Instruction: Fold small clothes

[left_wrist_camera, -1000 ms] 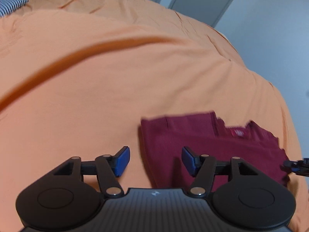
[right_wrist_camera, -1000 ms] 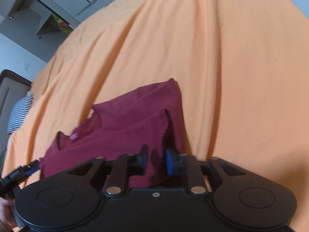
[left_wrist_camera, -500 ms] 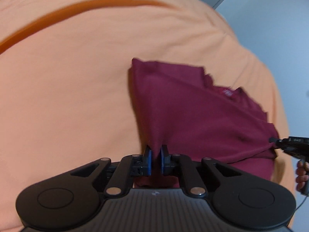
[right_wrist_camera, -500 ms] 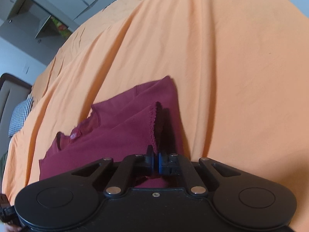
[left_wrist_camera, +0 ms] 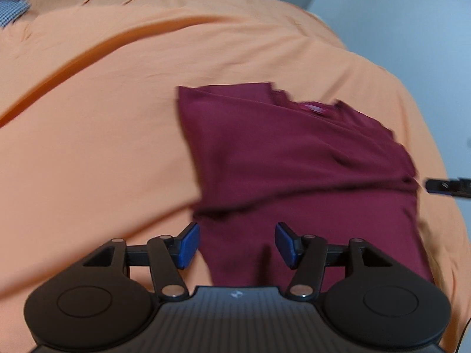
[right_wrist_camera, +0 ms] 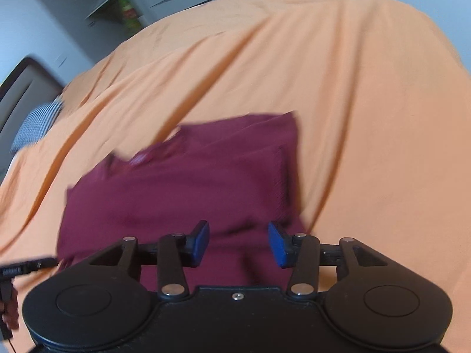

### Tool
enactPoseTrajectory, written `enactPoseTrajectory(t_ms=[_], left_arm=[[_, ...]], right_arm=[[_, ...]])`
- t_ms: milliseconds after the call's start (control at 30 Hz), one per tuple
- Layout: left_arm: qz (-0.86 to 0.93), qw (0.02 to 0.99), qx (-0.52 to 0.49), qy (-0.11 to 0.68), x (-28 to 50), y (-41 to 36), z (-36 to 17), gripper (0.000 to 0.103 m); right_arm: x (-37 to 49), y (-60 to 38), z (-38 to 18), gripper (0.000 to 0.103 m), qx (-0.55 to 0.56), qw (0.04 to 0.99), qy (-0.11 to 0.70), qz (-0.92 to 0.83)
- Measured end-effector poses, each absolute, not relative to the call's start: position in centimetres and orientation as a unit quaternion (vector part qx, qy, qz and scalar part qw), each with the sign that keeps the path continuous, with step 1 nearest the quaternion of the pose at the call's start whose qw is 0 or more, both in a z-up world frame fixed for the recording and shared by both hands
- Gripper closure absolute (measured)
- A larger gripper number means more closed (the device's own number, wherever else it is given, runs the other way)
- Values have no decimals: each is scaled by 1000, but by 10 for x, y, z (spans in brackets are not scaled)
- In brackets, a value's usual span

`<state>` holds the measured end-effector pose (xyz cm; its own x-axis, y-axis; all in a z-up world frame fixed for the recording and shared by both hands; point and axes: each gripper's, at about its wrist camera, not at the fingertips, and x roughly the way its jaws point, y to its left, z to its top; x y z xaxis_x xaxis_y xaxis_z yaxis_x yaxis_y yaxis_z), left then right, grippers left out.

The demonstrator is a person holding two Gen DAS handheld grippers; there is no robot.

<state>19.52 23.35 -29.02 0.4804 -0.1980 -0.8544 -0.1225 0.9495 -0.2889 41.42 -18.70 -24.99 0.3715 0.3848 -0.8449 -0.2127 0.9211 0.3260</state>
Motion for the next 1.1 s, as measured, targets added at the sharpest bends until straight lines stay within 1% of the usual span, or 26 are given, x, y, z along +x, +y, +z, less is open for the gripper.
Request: enactPoseTrajectory(t_ms=[33,100,133,200,400,500,600,767,867,933,1000,1100], left_arm=[[-31,848,-159,504,188,227,-285,40],[-45,849,-173,497,178,216,-273,29],[-50,850,-181,492,173,211,-268,26],[-61,850,-190,488,167,203,-262,20],[-88,857,-181,475,149,192,-254,18],[-87,853,-173,485,138,195,-261,18],[-82,845,-170,501,120,200,-272,18],[-89,826,-207,517,83,206,-283,18],[-97,815,-251,514,61,204,-294,19],[-87,811,-246,524,48,196,-300,20],[-76,812,-235,529,36,187,-305,20],[-54,806,-224,545,21,175,-316,20]], right_arm=[[403,-180,-245,54,71,824,527,194],[383,-164,-236,49,49,825,520,215],[374,-155,-231,47,39,826,516,223],[360,-140,-222,40,36,827,511,231],[324,-121,-190,31,55,840,495,218],[306,-124,-169,28,54,853,475,209],[285,-137,-158,28,47,860,472,191],[251,-189,-167,28,52,854,499,138],[232,-224,-185,29,51,837,528,133],[218,-245,-202,30,53,820,551,143],[206,-262,-222,34,54,799,578,155],[190,-280,-251,36,62,772,610,168]])
